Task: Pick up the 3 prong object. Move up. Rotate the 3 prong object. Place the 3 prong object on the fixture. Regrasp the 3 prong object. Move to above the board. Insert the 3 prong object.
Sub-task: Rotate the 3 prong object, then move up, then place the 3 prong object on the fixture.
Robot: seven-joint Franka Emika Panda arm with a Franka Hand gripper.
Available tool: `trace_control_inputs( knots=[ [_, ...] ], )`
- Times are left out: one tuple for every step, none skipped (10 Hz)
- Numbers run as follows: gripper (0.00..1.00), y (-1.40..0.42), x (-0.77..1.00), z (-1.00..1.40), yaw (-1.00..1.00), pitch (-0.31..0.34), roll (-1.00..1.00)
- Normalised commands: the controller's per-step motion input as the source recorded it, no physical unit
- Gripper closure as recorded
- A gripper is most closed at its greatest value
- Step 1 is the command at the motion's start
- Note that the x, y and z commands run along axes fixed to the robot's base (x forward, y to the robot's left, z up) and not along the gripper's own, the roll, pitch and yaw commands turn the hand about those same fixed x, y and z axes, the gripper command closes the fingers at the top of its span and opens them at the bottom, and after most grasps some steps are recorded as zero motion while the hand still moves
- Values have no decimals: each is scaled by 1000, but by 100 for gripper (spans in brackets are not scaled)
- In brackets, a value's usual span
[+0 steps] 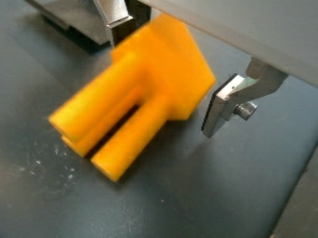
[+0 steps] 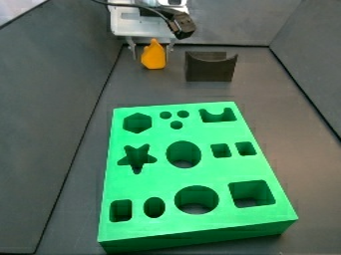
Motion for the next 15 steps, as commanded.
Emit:
trace_control_inputs(
  knots=[
    [0,9,37,-358,-9,-9,151],
    [0,6,39,-245,-7,-13,164],
    [100,0,0,0,0,0,0],
    [100,0,0,833,0,0,0],
    [100,-5,-14,807,1,11,-5],
    [100,-10,-24,750,5,15,-15],
    [100,-7,-16,553,14,25,-47],
    [100,-6,-15,463,18,29,-60],
    [100,-5,-17,323,19,28,-80],
    [100,0,0,1000,0,0,0],
    [100,-1,0,1000,-3,-6,-16],
    [100,-6,-8,1000,2,-2,-38],
    [100,-6,-12,1000,8,2,-65],
    [100,-8,-15,1000,10,9,-86],
    [100,-9,-18,1000,9,13,-105]
  ],
)
